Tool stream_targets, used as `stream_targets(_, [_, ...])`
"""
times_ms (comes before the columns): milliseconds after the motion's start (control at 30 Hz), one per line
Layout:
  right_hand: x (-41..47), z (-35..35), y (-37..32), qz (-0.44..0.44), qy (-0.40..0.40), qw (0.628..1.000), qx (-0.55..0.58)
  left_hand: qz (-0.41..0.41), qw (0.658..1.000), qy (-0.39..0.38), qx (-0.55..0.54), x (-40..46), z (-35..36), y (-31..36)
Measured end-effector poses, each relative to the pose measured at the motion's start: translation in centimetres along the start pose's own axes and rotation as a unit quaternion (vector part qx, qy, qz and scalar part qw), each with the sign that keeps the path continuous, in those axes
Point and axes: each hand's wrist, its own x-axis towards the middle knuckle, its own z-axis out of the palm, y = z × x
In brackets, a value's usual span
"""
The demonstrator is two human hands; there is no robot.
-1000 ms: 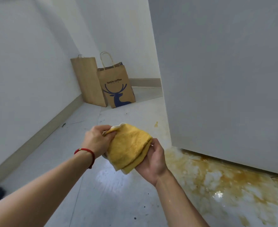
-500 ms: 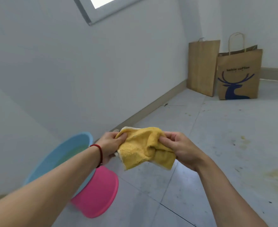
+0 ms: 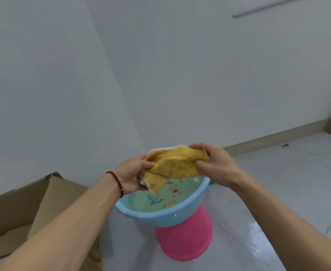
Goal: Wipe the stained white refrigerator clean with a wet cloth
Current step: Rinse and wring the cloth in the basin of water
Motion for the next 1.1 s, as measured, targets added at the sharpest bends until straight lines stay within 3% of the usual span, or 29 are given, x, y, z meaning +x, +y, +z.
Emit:
stream_targets(67, [3.1, 2.9, -1.2, -0.024, 0.012, 0.997, -0.071, 0.042, 0.997, 0.055, 0.021, 1.9, -2.1, -1.1])
stream_targets(133, [5.6, 6.0, -0.2, -0.017, -0.03, 0.977, -0.21, 0.053, 0.982, 0.134, 0.121, 4.2, -3.5, -3.4])
stream_targets(200, [6.7, 7.8, 1.5, 0.048, -0.136, 0.911, -0.387, -0.006, 0.949, 0.16, 0.272, 6.1, -3.8, -6.7])
stream_targets(267, [7.2, 8.3, 2.4, 0.098, -0.191, 0.878, -0.428, -0.054, 0.907, 0.155, 0.389, 7.8, -3.9, -9.5])
stream_targets(400, [7.4, 8.8, 3.5, 0.094, -0.229, 0.87, -0.427, -0.018, 0.853, 0.053, 0.518, 10.5, -3.9, -10.2])
stream_targets(533, [7.1, 10.9, 5.0, 0.093, -0.287, 0.86, -0.411, -0.056, 0.703, -0.118, 0.699, 12.7, -2.5, -10.8])
stream_targets(600, [7.3, 12.1, 5.5, 0.103, -0.334, 0.851, -0.391, -0.063, 0.671, -0.152, 0.723, 13.8, -2.7, -11.7])
stream_targets(667, [7.9, 13.0, 6.6, 0.151, -0.382, 0.82, -0.399, -0.058, 0.654, -0.167, 0.735, 14.6, -3.0, -12.2])
stream_targets(733, [8.5, 13.4, 6.9, 0.216, -0.388, 0.778, -0.444, -0.058, 0.657, -0.133, 0.74, 14.4, -2.9, -12.5])
stream_targets(800, [9.1, 13.6, 6.9, 0.253, -0.368, 0.761, -0.47, -0.083, 0.681, -0.097, 0.721, 13.6, -2.9, -11.8])
stream_targets(900, [10.1, 14.0, 6.6, 0.245, -0.264, 0.808, -0.467, -0.172, 0.767, -0.129, 0.604, 12.6, -3.2, -9.4])
stream_targets(967, [11.2, 14.2, 7.9, 0.243, -0.175, 0.827, -0.476, -0.152, 0.788, -0.103, 0.587, 13.5, -3.1, -8.9])
stream_targets(1100, [12.5, 17.8, 11.7, 0.386, -0.202, 0.811, -0.391, -0.149, 0.856, 0.043, 0.493, 15.0, -2.4, -9.9])
